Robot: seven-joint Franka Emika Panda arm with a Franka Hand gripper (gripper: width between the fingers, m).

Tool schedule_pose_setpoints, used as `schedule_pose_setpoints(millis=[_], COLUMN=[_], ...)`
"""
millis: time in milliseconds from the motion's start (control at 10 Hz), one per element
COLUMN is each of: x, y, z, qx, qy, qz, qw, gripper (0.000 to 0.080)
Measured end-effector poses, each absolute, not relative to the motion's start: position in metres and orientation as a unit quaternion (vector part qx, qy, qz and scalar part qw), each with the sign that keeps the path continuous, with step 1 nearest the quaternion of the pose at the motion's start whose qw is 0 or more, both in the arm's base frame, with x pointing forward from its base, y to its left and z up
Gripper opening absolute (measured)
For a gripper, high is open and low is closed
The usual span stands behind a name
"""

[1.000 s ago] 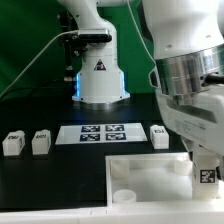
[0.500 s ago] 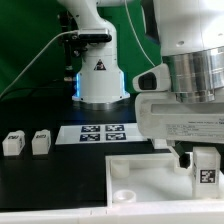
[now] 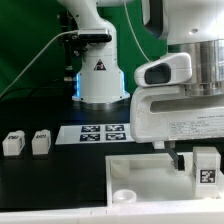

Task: Assemble one leg

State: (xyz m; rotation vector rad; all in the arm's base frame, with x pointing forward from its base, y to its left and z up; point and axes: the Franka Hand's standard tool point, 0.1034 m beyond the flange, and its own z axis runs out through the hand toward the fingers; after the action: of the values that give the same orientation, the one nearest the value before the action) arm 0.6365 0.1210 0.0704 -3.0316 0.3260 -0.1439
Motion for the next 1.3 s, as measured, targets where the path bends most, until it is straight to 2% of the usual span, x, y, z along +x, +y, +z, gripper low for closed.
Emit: schedule_pose_setpoints(millis=[200, 300, 400, 700, 1300], x=[0.636, 0.637, 0.636, 0.635, 0.635], y=[0.121, 0.117, 0.114, 0.103, 0.101], z=[0.070, 0.070, 0.069, 0.069, 0.069], qx=[-0.987, -0.980, -0.972, -0.949, -0.952], qy=[0.146, 0.191, 0.225, 0.310, 0.302], qz=[-0.045, -0.043, -0.042, -0.038, -0.039], qw=[0.047, 0.046, 0.046, 0.038, 0.036], gripper=[0.0398, 0.0398, 0.0307, 0.0308, 0.0311])
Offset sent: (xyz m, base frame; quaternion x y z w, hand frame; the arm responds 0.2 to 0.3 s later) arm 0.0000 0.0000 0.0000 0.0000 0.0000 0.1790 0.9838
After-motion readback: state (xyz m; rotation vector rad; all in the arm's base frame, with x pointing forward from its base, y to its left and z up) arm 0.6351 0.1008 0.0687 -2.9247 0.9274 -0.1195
